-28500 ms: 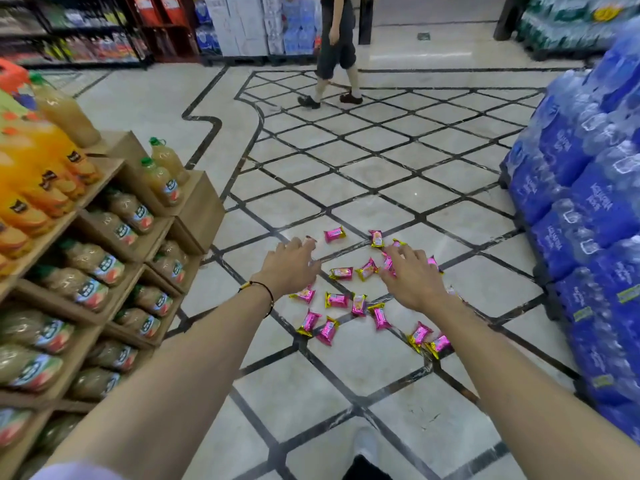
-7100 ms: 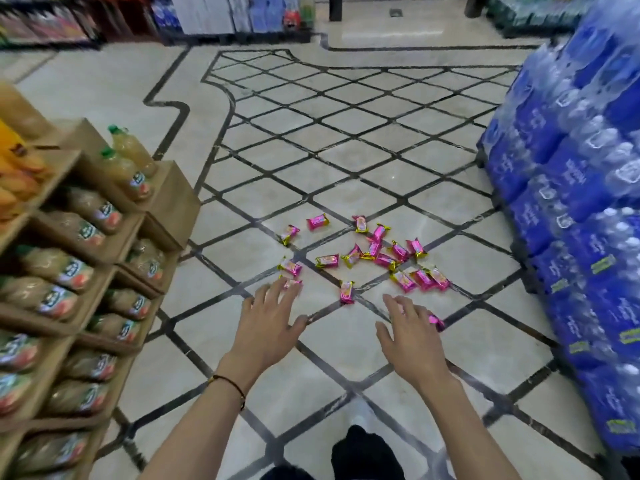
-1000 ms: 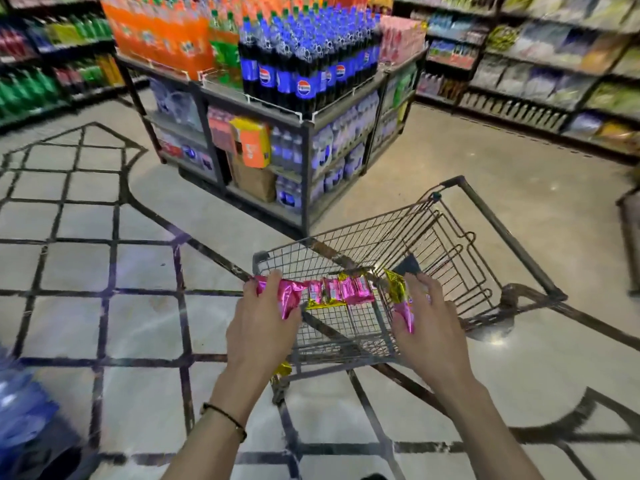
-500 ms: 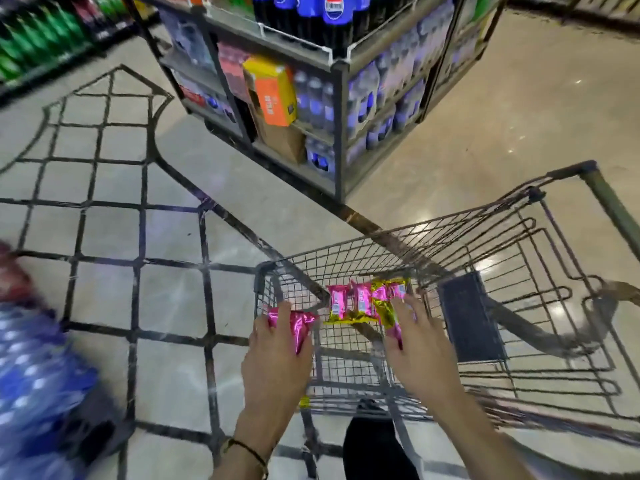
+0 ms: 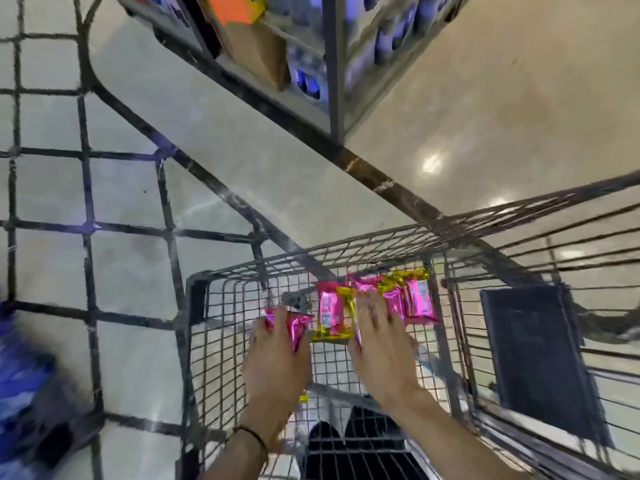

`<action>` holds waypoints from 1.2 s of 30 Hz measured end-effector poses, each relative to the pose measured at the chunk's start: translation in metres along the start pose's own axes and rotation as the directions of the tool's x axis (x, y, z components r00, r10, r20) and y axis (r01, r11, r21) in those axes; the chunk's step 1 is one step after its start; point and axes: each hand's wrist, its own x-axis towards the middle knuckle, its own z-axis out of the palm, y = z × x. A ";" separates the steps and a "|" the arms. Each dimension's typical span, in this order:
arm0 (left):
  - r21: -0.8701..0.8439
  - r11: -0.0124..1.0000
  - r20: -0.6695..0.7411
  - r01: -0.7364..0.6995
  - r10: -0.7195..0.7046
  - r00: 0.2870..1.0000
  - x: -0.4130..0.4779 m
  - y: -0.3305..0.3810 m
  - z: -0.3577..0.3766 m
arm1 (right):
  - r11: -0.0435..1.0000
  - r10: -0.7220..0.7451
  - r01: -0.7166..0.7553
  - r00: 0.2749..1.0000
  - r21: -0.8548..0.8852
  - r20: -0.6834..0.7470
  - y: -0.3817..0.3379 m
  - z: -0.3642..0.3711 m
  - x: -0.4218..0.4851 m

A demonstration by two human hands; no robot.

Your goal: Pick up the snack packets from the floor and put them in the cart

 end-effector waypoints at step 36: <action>0.158 0.942 -0.249 -0.297 0.329 0.911 -0.124 -0.016 -0.165 | 0.966 -0.118 0.070 0.975 -0.247 -0.186 -0.057 -0.172 -0.158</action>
